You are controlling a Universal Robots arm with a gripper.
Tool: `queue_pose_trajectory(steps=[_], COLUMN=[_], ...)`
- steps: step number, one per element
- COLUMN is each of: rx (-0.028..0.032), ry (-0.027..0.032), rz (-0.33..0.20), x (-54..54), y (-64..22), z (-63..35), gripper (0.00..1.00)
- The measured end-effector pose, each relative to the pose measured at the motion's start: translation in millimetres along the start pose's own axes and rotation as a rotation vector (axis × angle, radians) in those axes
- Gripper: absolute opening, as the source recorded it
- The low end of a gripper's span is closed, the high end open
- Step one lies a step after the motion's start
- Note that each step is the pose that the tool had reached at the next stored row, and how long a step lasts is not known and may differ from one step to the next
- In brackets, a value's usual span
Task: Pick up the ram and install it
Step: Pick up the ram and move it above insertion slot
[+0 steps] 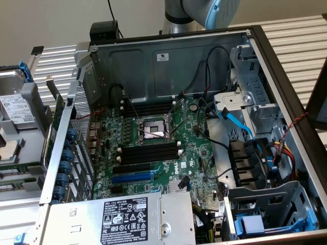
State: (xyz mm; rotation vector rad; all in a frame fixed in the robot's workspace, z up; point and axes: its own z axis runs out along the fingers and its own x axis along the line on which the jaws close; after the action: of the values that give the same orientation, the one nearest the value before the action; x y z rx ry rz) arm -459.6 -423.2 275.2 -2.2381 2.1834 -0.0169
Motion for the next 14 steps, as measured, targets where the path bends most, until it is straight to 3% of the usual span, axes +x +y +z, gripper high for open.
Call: queue_pose_trajectory(steps=[6,14], rx=[-0.0002,0.0002], ry=[0.0001,0.0014], rz=[-0.002,-0.003], x=[0.2,0.4], y=[-0.6,-0.7], z=[0.8,14.0], gripper=[0.36,0.36])
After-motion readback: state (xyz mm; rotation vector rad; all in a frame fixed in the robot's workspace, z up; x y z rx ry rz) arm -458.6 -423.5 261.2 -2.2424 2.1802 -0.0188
